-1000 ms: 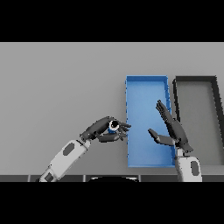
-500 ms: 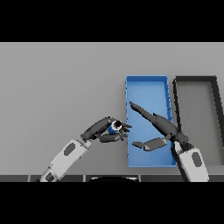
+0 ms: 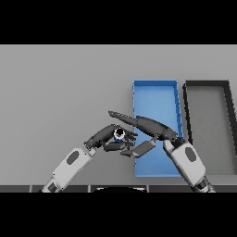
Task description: Pick up the blue pipe and place it into the blue bin.
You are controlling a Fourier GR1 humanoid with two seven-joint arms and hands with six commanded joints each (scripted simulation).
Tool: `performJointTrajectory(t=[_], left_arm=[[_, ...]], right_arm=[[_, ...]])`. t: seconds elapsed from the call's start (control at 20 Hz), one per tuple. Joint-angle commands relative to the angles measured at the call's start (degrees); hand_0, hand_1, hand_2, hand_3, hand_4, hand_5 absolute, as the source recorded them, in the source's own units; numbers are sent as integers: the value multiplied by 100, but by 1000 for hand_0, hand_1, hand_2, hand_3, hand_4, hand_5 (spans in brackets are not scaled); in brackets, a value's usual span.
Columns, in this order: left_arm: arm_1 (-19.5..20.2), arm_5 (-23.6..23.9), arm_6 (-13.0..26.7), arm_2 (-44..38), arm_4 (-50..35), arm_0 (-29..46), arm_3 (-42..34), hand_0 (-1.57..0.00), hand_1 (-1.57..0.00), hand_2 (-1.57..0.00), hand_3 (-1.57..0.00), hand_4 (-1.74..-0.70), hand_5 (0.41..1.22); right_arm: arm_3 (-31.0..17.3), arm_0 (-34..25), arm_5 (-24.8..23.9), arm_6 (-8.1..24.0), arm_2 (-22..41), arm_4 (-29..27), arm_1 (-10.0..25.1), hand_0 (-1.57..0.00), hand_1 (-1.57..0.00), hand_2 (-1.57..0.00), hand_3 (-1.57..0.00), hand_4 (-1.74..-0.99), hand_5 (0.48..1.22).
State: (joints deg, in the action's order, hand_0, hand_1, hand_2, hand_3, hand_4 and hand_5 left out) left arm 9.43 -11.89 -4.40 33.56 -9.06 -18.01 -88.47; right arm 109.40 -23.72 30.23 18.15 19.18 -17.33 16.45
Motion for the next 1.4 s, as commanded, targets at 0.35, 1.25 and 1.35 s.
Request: performJointTrajectory(t=[0.35,1.25,1.35], left_arm=[[-22,-250,194,-87,-217,-141,149,-1571,-1571,-1571,-1474,-1720,1221],[27,83,-56,44,182,-211,111,-1499,-1356,-1521,-505,-1734,1219],[154,-54,-149,73,216,-237,50,-1407,-1190,-1242,-518,-1544,1219]], right_arm=[[-787,-707,120,275,238,80,-564,-14,-36,-68,-11,-1241,516],[-955,-697,459,-52,305,214,-1043,-1523,-1524,-1524,-1507,-1473,1152],[-888,-651,479,2,262,36,-1075,-1540,-1541,-1541,-1530,-1477,1177]])
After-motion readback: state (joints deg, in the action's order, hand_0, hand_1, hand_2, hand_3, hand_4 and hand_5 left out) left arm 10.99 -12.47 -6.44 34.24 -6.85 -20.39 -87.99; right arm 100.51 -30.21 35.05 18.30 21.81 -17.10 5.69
